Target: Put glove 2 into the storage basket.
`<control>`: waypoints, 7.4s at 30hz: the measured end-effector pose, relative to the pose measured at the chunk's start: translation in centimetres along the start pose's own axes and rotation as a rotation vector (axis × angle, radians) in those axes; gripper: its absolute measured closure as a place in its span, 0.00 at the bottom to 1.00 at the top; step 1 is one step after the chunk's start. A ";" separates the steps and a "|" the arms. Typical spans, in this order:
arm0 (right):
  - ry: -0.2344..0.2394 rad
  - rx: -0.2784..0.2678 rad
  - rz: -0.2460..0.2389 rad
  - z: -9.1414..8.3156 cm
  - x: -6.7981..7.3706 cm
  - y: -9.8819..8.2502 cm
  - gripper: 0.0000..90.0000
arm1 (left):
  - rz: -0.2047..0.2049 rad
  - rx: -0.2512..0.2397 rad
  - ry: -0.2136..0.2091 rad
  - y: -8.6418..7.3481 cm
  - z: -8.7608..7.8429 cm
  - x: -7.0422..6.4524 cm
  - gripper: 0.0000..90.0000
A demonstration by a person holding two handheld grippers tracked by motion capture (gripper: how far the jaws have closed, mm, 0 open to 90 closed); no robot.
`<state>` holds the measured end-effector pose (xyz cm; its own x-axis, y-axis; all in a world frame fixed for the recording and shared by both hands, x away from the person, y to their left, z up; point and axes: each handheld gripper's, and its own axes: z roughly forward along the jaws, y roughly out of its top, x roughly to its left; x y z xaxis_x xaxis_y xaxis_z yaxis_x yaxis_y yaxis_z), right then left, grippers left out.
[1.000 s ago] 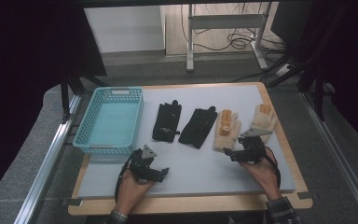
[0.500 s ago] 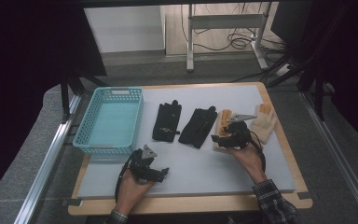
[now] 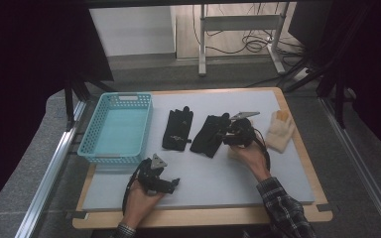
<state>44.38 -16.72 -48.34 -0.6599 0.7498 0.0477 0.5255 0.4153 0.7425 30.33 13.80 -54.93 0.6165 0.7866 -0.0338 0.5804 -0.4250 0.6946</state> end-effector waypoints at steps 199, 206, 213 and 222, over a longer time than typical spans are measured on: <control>0.134 0.003 0.016 -3.2 6.9 -6.4 0.74 | -0.001 0.000 -0.001 0.0 0.0 0.0 0.03; 0.112 -0.016 -0.019 -5.3 5.3 -6.2 0.66 | -0.002 0.001 -0.001 0.0 0.0 0.0 0.03; 0.143 0.017 -0.023 -5.7 4.4 -8.5 0.92 | -0.004 0.002 -0.002 0.0 0.0 0.1 0.03; 0.171 0.047 -0.070 -4.8 5.1 -10.5 0.97 | -0.005 -0.002 -0.014 -0.5 -0.6 0.6 0.04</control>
<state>32.90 -19.69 -52.73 -0.7753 0.6215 0.1126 0.4970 0.4902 0.7160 30.10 14.72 -54.85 0.6213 0.7821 -0.0475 0.5826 -0.4205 0.6955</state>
